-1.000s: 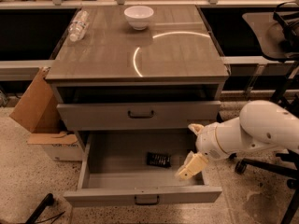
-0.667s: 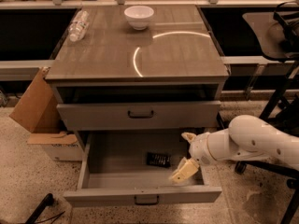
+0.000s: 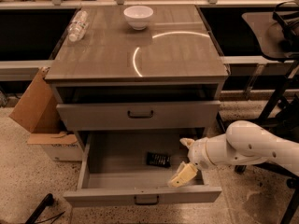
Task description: Pick rxbar chocolate from middle drawer and place on counter
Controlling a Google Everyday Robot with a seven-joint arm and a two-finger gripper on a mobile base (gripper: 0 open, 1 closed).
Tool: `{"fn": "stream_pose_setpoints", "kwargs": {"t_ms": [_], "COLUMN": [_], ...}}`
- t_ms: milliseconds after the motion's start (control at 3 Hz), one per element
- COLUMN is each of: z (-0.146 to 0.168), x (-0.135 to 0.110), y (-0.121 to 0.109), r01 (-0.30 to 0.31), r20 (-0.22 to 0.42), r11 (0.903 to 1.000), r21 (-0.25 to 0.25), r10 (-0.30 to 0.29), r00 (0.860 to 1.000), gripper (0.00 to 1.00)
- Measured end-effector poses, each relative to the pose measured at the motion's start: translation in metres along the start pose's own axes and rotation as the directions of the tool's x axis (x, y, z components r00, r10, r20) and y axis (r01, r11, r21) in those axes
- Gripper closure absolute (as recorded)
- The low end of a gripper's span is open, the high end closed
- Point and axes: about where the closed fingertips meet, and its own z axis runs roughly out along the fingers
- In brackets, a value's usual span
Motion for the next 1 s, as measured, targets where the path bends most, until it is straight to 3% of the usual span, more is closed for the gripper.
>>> {"fn": "stream_pose_setpoints", "kwargs": {"t_ms": [333, 1000], "z": [0.017, 0.069], "x": [0.013, 0.039], "y": [-0.013, -0.066], "r01": [0.007, 0.071], "r20": [-0.011, -0.024], "r11": [1.0, 0.9967], "r21": [0.0, 0.038], "r10": [-0.007, -0.071], "r00": [1.0, 0.997], "gripper": [0.0, 0.0]}}
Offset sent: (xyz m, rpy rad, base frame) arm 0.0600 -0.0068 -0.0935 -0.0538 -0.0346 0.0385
